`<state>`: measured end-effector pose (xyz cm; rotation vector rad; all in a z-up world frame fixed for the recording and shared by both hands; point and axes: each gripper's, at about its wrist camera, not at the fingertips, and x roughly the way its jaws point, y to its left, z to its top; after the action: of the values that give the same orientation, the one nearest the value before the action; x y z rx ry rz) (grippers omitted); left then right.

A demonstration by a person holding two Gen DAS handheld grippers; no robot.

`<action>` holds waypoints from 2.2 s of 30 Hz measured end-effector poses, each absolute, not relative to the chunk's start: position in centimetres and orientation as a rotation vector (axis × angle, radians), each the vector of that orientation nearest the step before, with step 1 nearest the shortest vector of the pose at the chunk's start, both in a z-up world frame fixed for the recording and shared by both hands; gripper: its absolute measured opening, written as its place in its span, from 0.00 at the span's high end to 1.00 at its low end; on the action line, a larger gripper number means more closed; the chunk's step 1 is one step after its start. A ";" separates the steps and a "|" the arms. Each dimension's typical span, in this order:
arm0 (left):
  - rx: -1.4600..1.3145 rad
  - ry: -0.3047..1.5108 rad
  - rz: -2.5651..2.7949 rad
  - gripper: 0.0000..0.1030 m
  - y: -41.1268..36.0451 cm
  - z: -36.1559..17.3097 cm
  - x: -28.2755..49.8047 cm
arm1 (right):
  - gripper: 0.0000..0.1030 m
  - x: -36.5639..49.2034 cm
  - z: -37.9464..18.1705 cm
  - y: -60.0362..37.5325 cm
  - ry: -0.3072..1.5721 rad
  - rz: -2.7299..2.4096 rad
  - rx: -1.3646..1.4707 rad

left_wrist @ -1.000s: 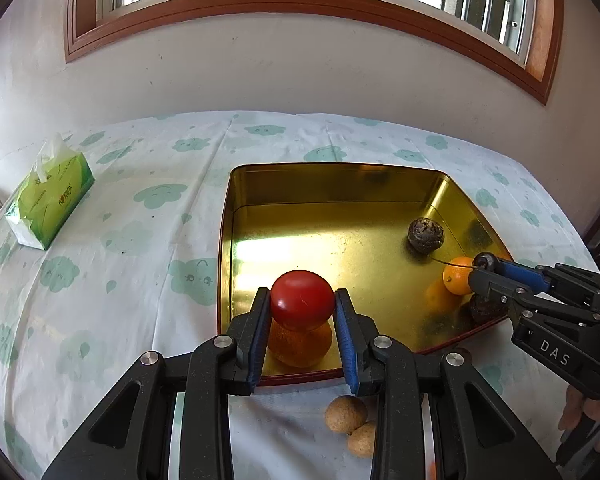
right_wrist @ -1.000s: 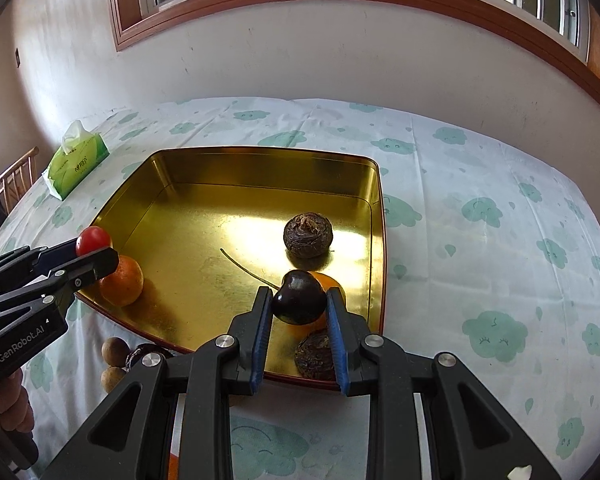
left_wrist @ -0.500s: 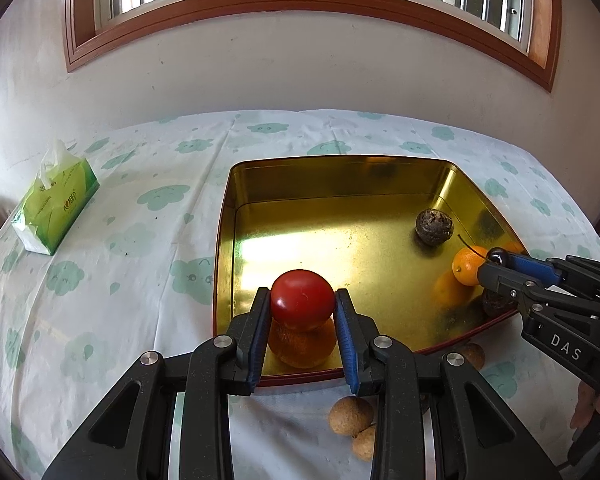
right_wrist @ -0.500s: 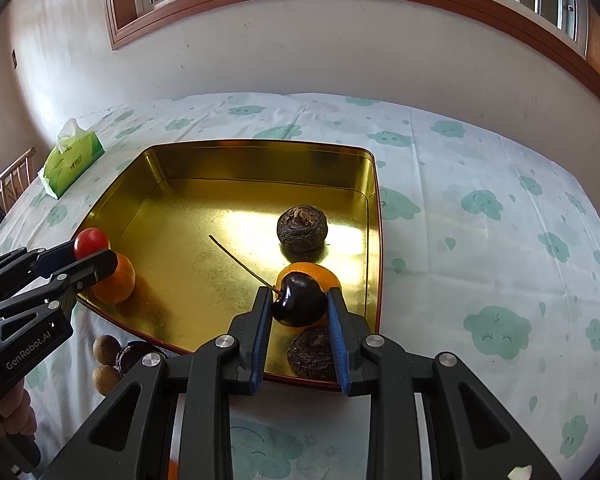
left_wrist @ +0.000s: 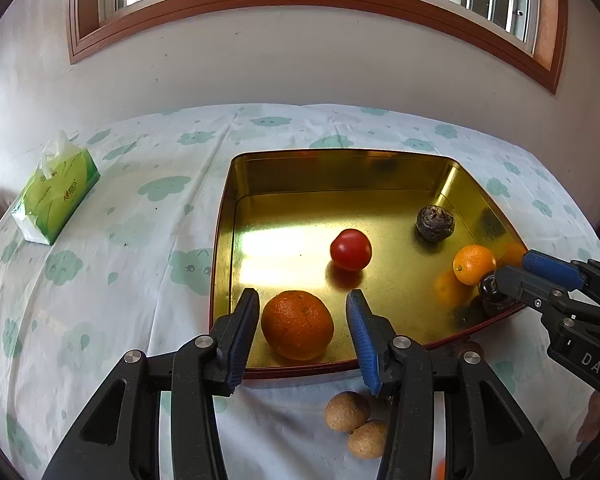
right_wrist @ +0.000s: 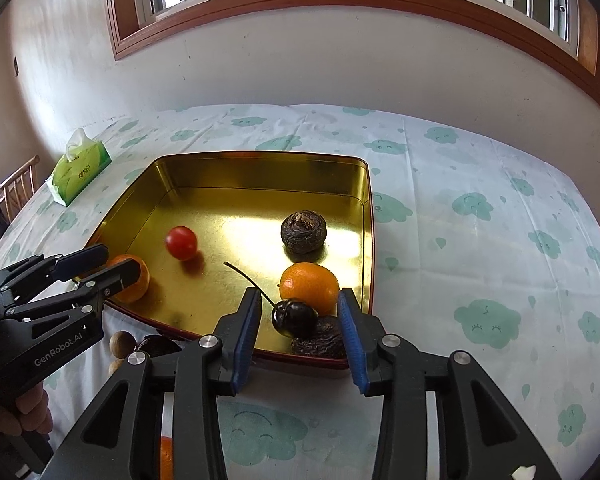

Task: Organize fruits
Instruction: 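Open both tools to drop the tomato and dark plum into the tin, then grasp the orange on the cloth with the right tool, then grasp a small brown round fruit with the left tool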

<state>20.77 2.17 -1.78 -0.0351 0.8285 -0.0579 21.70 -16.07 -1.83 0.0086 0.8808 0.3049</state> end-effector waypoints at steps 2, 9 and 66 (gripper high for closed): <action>-0.033 0.825 -0.057 0.54 2.1 -1.7 20.5 | 0.62 21.2 -1.6 -16.3 0.877 0.301 0.011; -0.027 0.785 -0.069 0.54 1.8 -0.5 18.0 | 0.60 18.2 -1.1 -17.0 0.864 0.295 0.017; -0.041 0.842 0.016 0.46 5.2 -5.3 7.0 | 0.63 10.1 -5.6 -12.8 0.922 0.338 -0.091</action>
<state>7.00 5.23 -5.31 -0.0413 0.8417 0.0161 10.09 -12.76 -5.60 -0.0909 0.9224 0.3376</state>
